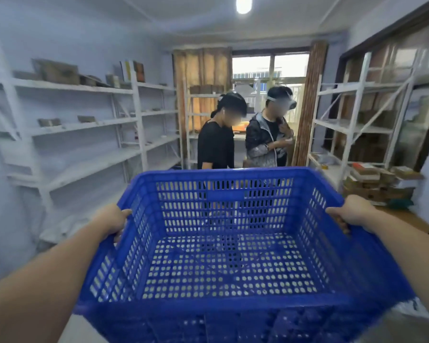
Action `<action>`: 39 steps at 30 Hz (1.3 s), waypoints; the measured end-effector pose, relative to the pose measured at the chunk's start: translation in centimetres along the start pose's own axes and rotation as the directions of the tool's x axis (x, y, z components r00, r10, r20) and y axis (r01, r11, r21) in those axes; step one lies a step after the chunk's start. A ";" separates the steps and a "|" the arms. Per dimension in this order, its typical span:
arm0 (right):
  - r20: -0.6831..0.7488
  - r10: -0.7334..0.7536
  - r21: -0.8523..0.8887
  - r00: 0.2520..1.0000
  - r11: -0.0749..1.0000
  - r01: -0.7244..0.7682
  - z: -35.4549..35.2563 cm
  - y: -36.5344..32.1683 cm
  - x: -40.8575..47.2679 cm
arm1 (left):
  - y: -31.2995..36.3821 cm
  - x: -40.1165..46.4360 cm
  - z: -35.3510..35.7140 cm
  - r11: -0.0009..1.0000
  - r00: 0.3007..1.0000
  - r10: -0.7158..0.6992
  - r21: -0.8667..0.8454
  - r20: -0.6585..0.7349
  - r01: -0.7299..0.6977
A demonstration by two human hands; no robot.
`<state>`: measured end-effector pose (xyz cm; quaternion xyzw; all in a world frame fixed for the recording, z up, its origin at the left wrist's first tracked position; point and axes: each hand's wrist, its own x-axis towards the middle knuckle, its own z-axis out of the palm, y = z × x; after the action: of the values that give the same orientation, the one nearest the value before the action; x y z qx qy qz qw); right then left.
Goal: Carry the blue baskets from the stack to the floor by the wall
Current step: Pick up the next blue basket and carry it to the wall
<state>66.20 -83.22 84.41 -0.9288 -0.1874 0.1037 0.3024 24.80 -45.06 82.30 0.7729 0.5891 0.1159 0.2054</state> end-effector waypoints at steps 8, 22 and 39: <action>0.101 -0.126 -0.011 0.987 0.992 0.128 9.7 -11.1 0.3 | -10.7 3.3 -6.5 0.990 0.981 -0.140 -0.028 -0.136 0.137; 0.393 -0.428 0.080 0.814 0.898 0.433 30.4 -34.2 3.8 | -31.2 4.4 -13.1 0.857 0.822 -0.512 -0.073 -0.249 0.511; 0.622 -0.674 0.214 0.400 0.637 0.741 54.7 -64.7 -1.3 | -46.4 2.6 -19.7 0.524 0.419 -0.830 -0.258 -0.368 0.812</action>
<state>29.81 -6.84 79.88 -0.6749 -0.6598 0.2726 0.1865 -22.84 -28.69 78.54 0.3328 0.9178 0.1871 0.1092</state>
